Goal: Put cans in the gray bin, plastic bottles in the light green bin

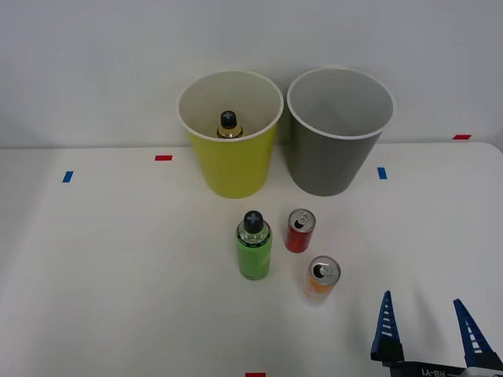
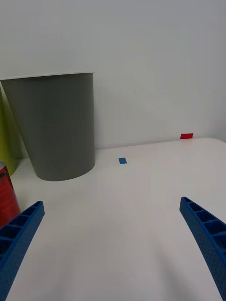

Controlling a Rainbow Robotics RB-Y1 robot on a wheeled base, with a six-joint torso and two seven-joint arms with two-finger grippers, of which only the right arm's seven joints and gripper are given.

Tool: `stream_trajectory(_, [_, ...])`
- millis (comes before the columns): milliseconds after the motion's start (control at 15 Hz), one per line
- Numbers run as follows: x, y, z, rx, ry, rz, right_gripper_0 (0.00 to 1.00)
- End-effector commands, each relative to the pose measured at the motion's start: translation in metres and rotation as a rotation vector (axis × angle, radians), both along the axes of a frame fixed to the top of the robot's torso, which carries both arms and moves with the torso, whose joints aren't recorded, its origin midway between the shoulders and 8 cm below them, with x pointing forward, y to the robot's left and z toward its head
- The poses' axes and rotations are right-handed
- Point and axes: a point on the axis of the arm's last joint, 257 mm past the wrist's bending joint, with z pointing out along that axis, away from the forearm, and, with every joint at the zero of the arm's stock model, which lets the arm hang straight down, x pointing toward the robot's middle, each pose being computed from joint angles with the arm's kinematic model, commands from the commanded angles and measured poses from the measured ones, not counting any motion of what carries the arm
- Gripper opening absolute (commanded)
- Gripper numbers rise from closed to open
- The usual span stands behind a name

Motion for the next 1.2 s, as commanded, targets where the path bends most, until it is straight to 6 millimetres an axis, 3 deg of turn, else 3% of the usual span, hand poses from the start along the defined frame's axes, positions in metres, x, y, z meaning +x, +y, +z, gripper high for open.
stream_trajectory(67, [0.0,0.0,0.0,0.0,0.0,0.0,1.0])
stream_trajectory(1200, [0.0,0.0,0.0,0.0,0.0,0.0,1.0])
